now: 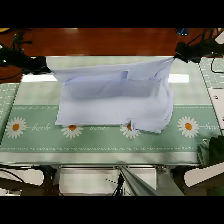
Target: Fold the shirts.
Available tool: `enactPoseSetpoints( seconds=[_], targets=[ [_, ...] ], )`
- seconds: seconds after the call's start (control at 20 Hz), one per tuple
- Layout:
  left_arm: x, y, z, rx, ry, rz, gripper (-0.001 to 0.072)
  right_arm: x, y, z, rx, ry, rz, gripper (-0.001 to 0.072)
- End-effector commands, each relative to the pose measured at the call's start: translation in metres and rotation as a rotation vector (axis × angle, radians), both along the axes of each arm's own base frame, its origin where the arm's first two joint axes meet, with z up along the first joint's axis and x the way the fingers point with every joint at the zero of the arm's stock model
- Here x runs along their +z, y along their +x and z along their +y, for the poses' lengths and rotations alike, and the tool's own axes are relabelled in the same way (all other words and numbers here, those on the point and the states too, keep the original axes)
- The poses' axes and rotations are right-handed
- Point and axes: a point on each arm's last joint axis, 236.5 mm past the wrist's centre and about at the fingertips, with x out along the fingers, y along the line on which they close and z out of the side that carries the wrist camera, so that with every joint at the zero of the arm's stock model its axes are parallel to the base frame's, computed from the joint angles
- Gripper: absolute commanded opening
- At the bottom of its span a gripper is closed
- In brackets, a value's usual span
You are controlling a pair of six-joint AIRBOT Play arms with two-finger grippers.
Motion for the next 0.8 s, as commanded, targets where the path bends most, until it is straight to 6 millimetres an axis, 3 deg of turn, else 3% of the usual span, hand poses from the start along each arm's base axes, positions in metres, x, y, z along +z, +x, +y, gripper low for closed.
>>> enactPoseSetpoints(
  seconds=[0.0, 0.2, 0.35, 0.55, 0.75],
  targets=[
    [-0.037, 0.009, -0.003, -0.006, -0.024, 0.043, 0.0017, -0.035, 0.004, 0.002, -0.008, 0.027, 0.058, 0.0018],
    [-0.046, 0.019, -0.006, 0.006, -0.018, 0.023, 0.0017, -0.042, -0.001, 0.004, 0.002, 0.034, 0.091, 0.0018],
    [-0.047, 0.017, -0.005, 0.003, -0.015, 0.031, 0.0017, -0.056, -0.028, 0.007, 0.017, 0.036, 0.223, 0.0018],
    [-0.049, 0.007, -0.009, 0.012, -0.037, 0.089, 0.0017, -0.074, -0.067, -0.011, 0.010, -0.048, 0.401, 0.0019],
    [-0.050, 0.005, -0.011, 0.019, -0.043, 0.102, 0.0018, -0.073, -0.068, -0.005, 0.007, -0.031, 0.409, 0.0020]
  ],
)
